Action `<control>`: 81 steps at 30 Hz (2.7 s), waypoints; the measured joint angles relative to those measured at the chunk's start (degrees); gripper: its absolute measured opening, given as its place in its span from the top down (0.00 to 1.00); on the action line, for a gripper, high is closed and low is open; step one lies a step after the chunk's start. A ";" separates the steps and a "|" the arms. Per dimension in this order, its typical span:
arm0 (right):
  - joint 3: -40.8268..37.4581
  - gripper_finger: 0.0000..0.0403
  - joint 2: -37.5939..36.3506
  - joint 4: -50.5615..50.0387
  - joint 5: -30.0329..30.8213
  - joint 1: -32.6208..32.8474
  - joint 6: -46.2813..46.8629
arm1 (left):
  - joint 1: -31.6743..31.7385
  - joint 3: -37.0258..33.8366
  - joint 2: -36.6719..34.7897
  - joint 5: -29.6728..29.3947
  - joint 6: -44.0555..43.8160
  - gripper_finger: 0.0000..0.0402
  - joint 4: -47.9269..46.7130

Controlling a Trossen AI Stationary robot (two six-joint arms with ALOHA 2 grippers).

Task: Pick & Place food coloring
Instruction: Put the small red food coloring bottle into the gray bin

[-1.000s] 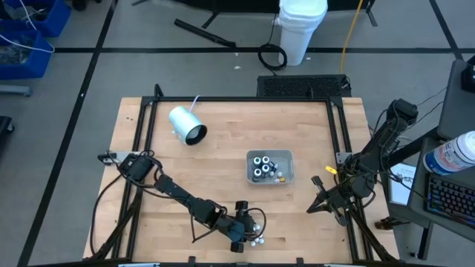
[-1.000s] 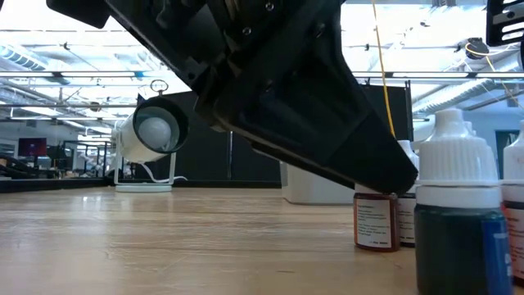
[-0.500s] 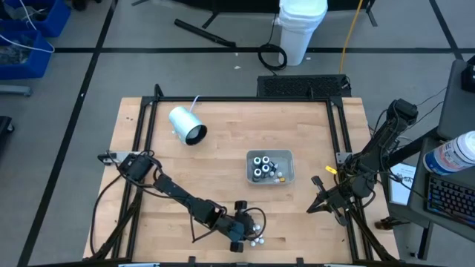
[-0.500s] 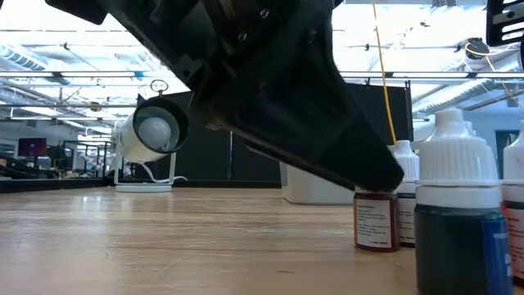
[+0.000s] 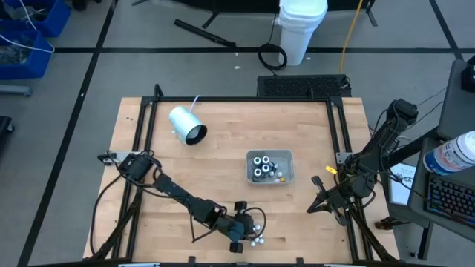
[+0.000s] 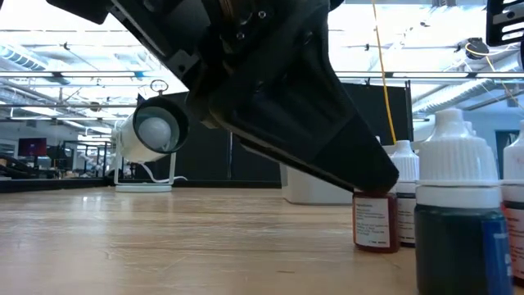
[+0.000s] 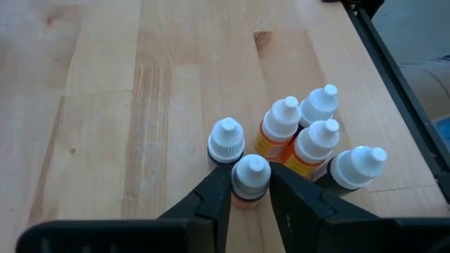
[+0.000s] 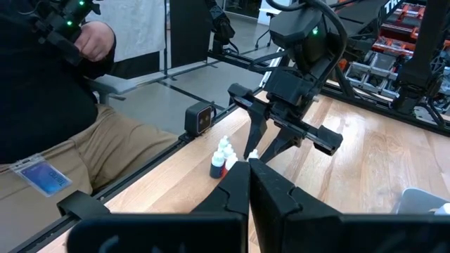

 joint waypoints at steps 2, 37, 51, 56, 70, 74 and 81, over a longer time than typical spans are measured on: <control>0.00 1.00 0.00 0.00 0.00 -0.02 0.00 | 0.00 0.00 -0.26 -0.02 0.01 0.75 -0.04; 0.00 1.00 0.02 0.09 0.00 0.00 1.90 | 12.97 29.77 -9.25 4.33 13.34 0.76 -30.38; 0.00 1.00 0.00 0.03 0.00 -0.02 -0.81 | 27.30 33.09 5.76 14.65 25.15 0.76 -26.17; 0.00 1.00 0.00 -0.63 0.00 -0.02 -2.11 | 27.16 33.20 7.60 13.17 27.41 0.76 -21.37; -0.02 1.00 0.00 -0.36 0.19 -0.02 -3.08 | 27.16 32.65 8.54 4.39 22.58 0.76 -20.90; -0.02 1.00 0.00 -0.31 0.22 -0.02 -3.08 | 27.37 32.65 8.54 4.54 22.44 0.76 -20.26; -0.02 1.00 0.00 0.04 0.24 -0.02 -3.08 | 27.11 32.65 8.57 6.73 26.32 0.76 -20.04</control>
